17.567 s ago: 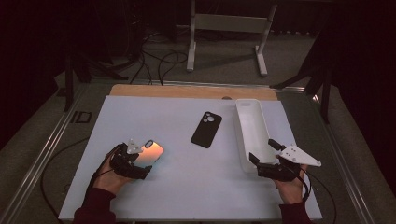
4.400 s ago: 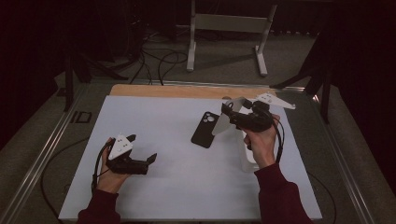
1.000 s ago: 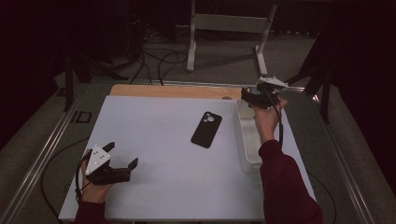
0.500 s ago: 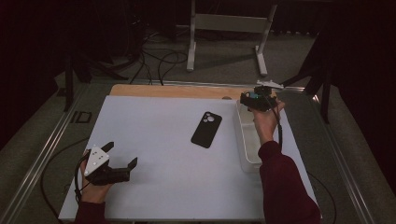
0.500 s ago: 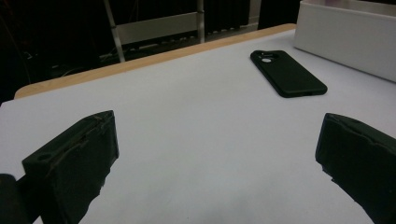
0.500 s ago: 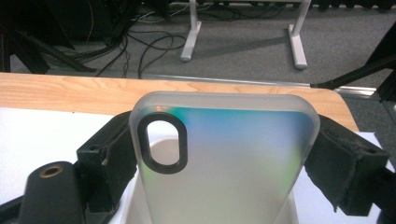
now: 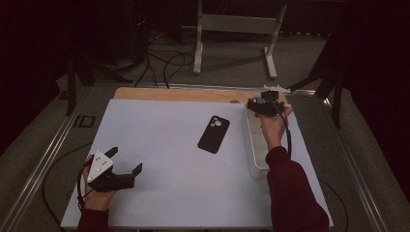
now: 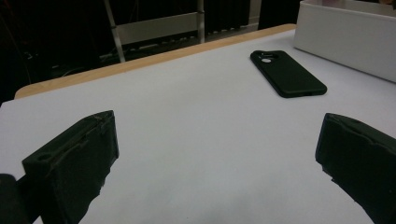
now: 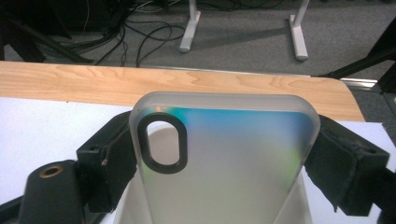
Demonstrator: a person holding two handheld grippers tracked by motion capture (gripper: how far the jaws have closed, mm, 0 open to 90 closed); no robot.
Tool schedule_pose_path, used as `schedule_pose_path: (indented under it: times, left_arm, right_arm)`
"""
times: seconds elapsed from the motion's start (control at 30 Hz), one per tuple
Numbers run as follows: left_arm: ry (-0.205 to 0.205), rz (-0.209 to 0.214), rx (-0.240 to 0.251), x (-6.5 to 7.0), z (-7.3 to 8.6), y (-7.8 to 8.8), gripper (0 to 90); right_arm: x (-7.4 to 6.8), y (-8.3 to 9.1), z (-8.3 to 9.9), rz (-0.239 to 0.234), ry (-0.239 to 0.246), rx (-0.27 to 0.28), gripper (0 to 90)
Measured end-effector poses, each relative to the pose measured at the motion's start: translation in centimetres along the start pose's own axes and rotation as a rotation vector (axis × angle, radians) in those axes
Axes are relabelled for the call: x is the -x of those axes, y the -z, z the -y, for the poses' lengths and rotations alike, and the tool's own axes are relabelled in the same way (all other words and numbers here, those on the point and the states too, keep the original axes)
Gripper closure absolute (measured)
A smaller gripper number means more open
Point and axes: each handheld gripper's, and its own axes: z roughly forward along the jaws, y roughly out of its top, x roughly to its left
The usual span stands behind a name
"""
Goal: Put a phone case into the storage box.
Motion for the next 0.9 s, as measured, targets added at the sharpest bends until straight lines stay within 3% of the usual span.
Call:
schedule_pose_path:
  times: [0.4, 0.57, 0.73, 0.9]
  left_arm:
    - [0.001, 0.001, 0.0, -0.01, -0.01, 0.01, 0.0]
    - [0.0, 0.001, -0.003, 0.02, 0.0, -0.02, 0.0]
    - [0.0, 0.0, -0.004, 0.02, 0.01, -0.02, 0.0]
    - [0.0, 0.0, -0.004, 0.03, 0.01, -0.01, 0.0]
  right_arm:
    - [-0.15, -0.43, 0.18, 0.006, 0.008, -0.014, 15.8]
    - [0.07, -0.5, 0.17, 0.006, -0.013, -0.011, 15.4]
    - [0.18, -0.43, 0.08, 0.011, -0.014, 0.0, 8.6]
    - [0.24, 0.03, -0.16, -0.002, -0.02, 0.026, 7.5]
